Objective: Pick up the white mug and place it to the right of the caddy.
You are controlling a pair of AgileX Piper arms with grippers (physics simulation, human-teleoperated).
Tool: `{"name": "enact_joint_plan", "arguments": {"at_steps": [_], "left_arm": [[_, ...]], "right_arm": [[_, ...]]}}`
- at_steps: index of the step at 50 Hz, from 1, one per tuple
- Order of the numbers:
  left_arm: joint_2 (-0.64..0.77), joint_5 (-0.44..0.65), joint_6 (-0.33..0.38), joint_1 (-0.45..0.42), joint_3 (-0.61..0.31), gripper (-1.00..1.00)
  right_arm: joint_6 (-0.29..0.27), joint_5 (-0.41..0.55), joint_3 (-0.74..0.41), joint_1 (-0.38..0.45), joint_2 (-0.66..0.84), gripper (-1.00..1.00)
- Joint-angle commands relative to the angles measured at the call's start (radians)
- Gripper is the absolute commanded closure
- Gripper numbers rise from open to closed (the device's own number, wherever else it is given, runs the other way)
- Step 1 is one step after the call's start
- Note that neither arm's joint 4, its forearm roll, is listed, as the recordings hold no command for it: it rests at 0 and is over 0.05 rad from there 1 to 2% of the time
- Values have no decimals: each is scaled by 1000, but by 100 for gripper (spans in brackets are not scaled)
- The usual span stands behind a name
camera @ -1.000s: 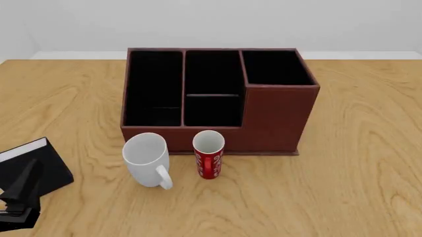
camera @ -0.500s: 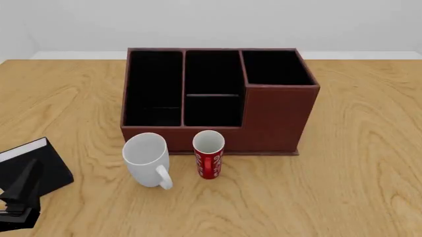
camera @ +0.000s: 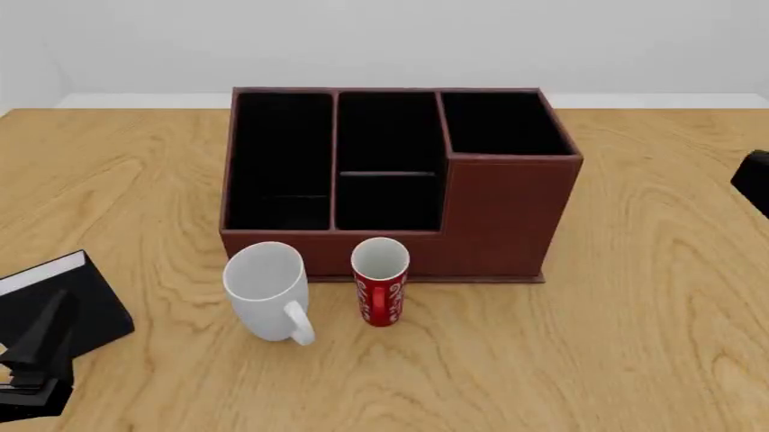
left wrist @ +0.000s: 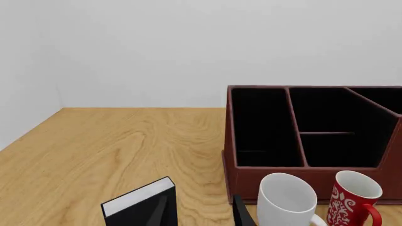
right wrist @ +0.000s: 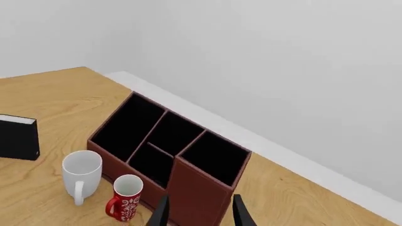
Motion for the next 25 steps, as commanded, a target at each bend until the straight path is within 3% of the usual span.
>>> {"name": "enact_joint_plan", "arguments": {"at_steps": [1,25], "left_arm": [[0,0,0,0,0,-100],[0,0,0,0,0,-100]], "right_arm": [[-20,-5,-62,62,131,-100],[-44,33,-271,150,453,-100]]}}
